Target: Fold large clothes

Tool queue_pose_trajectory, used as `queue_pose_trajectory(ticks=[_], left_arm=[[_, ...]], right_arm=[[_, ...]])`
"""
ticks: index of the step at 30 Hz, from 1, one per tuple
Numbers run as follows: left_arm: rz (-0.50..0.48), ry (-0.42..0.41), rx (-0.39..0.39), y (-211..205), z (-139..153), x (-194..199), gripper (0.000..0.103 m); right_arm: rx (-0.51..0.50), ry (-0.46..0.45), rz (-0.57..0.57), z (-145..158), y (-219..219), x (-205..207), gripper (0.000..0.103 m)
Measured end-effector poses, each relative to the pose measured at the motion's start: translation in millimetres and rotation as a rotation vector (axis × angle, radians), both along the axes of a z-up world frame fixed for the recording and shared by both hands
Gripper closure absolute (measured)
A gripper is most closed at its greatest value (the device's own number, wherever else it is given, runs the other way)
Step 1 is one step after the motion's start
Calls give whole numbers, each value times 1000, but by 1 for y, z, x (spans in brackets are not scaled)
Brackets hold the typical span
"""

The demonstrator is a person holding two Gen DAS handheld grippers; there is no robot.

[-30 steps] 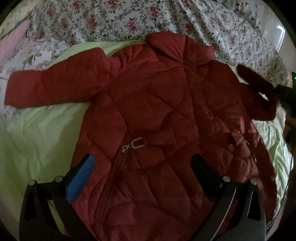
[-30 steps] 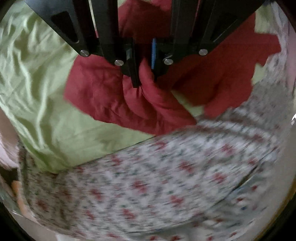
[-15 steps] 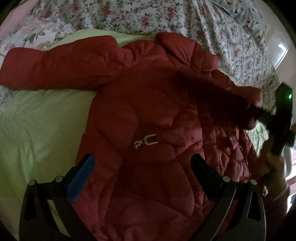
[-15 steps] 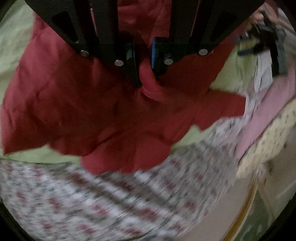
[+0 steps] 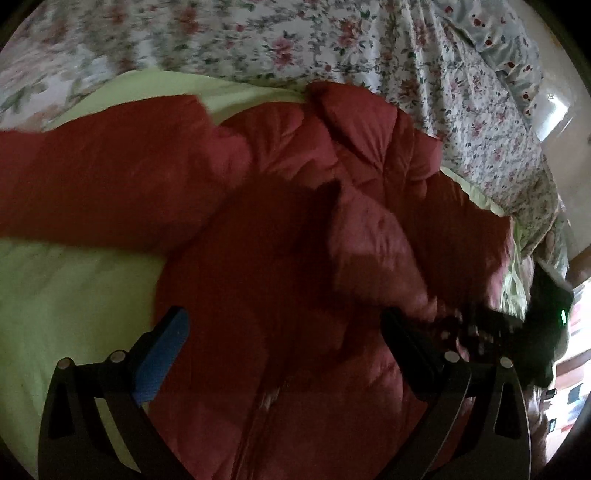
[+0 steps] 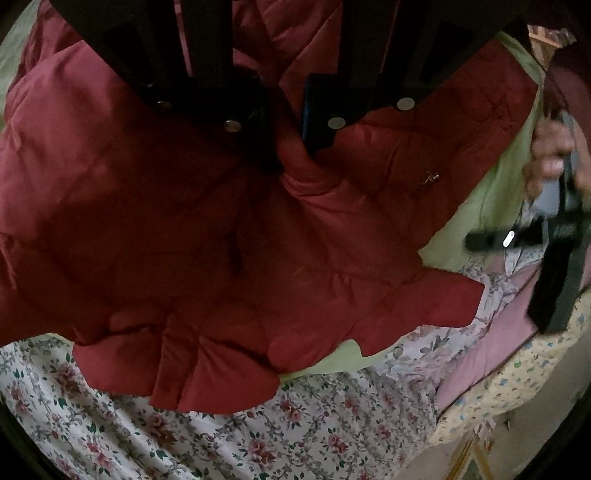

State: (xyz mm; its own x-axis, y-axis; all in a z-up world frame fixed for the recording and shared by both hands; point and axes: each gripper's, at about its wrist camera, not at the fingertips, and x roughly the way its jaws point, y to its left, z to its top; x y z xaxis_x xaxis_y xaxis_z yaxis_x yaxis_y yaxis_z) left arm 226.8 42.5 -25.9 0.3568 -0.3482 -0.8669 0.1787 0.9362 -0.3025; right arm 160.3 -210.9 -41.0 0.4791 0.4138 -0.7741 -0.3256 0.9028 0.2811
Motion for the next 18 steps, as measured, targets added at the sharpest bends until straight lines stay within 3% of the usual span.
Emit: queue_pose_trajectory(ticks=[2, 4, 7, 9, 11, 12, 13, 15, 18], left_arm=[[-30, 24, -7, -15, -10, 21, 1], [-50, 61, -17, -27, -22, 38, 9], [-77, 122, -56, -39, -40, 54, 32], [-92, 133, -75, -42, -45, 58, 67], [-95, 111, -84, -39, -40, 57, 80], [-95, 89, -78, -37, -36, 55, 90], [-95, 68, -72, -34, -31, 53, 91], [-84, 13, -43, -24, -21, 49, 93], [-32, -87, 29, -8, -5, 44, 93]], right_arm=[[-17, -9, 6, 1, 4, 3, 86], [-26, -19, 5, 2, 5, 1, 86], [-23, -24, 4, 3, 4, 1, 86], [-19, -25, 1, 4, 4, 2, 85], [-23, -24, 0, 4, 4, 1, 83], [-29, -23, -2, 4, 5, 1, 76], [-27, -16, -3, 4, 4, 0, 73], [2, -9, 0, 6, 2, -6, 50], [14, -46, -37, 15, -6, -19, 48]])
